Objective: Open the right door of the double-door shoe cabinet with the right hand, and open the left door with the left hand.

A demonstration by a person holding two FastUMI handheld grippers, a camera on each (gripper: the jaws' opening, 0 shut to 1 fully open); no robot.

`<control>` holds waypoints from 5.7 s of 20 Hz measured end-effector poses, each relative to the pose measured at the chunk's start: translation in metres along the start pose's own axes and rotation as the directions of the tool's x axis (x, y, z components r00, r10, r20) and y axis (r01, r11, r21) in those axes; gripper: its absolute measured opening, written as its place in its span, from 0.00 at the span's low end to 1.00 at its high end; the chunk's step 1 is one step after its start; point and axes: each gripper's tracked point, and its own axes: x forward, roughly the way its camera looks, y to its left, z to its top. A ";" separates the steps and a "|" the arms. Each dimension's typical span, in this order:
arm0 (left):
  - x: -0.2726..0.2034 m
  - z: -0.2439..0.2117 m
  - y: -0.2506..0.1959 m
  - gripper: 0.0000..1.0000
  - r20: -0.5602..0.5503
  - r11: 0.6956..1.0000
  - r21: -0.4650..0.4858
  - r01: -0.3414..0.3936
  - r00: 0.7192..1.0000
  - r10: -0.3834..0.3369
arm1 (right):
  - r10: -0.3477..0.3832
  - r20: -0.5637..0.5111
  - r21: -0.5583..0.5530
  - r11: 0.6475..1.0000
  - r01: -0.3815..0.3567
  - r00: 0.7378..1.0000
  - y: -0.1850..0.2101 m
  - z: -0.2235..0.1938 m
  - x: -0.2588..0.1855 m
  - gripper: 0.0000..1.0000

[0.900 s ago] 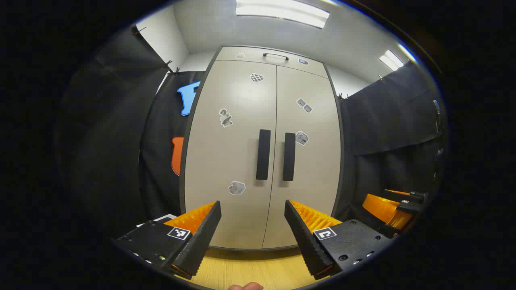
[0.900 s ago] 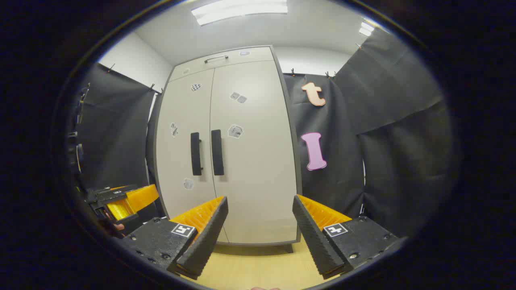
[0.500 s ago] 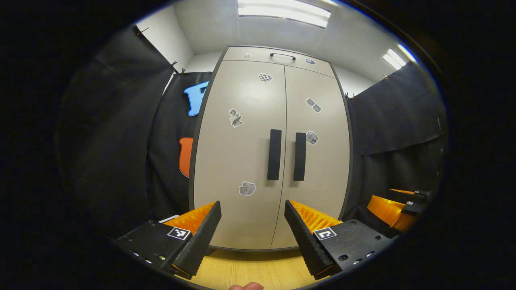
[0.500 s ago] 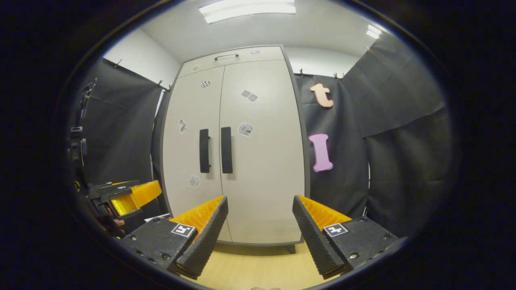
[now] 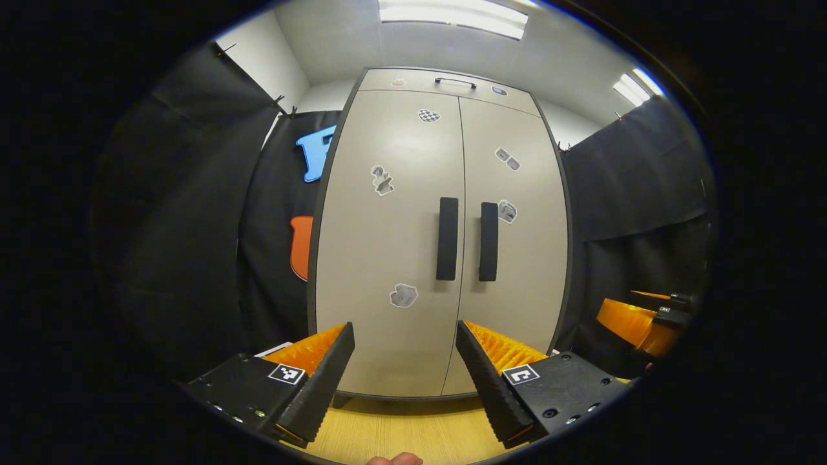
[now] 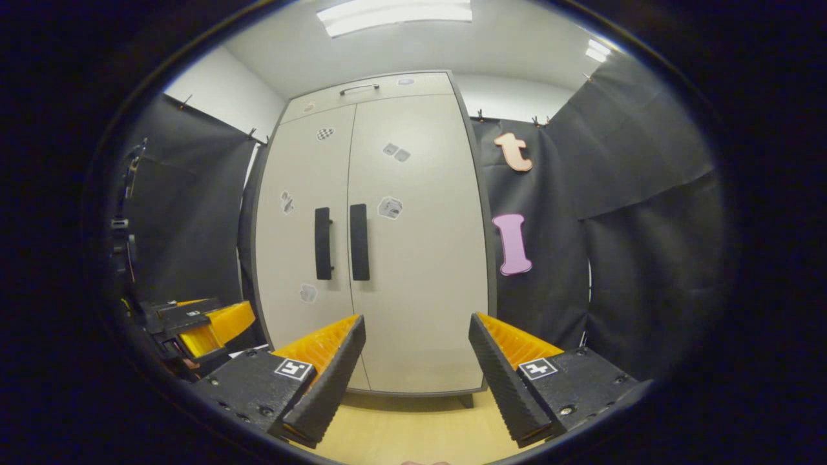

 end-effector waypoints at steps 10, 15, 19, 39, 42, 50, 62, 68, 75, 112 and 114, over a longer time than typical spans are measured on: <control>-0.005 -0.013 0.021 0.95 -0.046 1.000 0.006 0.002 0.999 -0.001 | 0.051 0.006 0.013 0.999 -0.051 0.999 0.042 0.042 0.089 1.00; -0.010 -0.019 0.034 0.95 -0.064 1.000 -0.003 -0.006 0.998 0.006 | 0.068 0.003 -0.023 0.997 -0.068 0.998 0.067 0.051 0.132 1.00; -0.015 -0.022 0.046 0.95 -0.074 1.000 0.001 -0.019 0.997 0.019 | 0.050 0.005 -0.059 0.997 -0.049 0.999 0.079 0.053 0.162 1.00; -0.012 -0.035 0.084 0.95 -0.124 0.998 -0.035 -0.061 0.991 0.056 | -0.057 -0.037 -0.094 0.994 0.053 0.998 0.084 0.036 0.223 0.87; -0.009 -0.037 0.086 0.95 -0.120 0.998 -0.039 -0.059 0.991 0.053 | -0.058 -0.039 -0.090 0.994 0.055 0.998 0.083 0.036 0.223 0.67; -0.011 -0.034 0.093 0.95 -0.117 0.995 -0.058 -0.075 0.991 0.068 | -0.041 -0.038 -0.116 0.993 0.036 0.998 0.093 0.035 0.223 0.30; -0.013 -0.034 0.092 0.95 -0.116 0.996 -0.047 -0.077 0.991 0.071 | -0.010 -0.035 -0.100 0.995 0.006 0.999 0.094 0.035 0.220 0.08; -0.021 -0.032 0.081 0.95 -0.110 0.997 -0.041 -0.067 0.992 0.063 | 0.030 -0.048 -0.092 0.995 -0.034 0.998 0.095 0.036 0.207 0.08; -0.022 -0.030 0.057 0.95 -0.106 0.999 -0.030 -0.032 0.994 0.029 | 0.087 -0.064 -0.090 0.992 -0.093 0.994 0.087 0.038 0.178 0.08; -0.019 -0.035 -0.084 0.95 -0.087 0.998 -0.009 0.061 0.994 -0.061 | 0.014 -0.045 -0.065 0.998 -0.017 0.999 -0.156 0.072 0.035 0.04; -0.020 -0.035 -0.085 0.95 -0.092 0.998 -0.012 0.062 0.994 -0.063 | 0.071 -0.064 0.015 0.997 -0.070 0.995 -0.146 0.068 0.026 0.04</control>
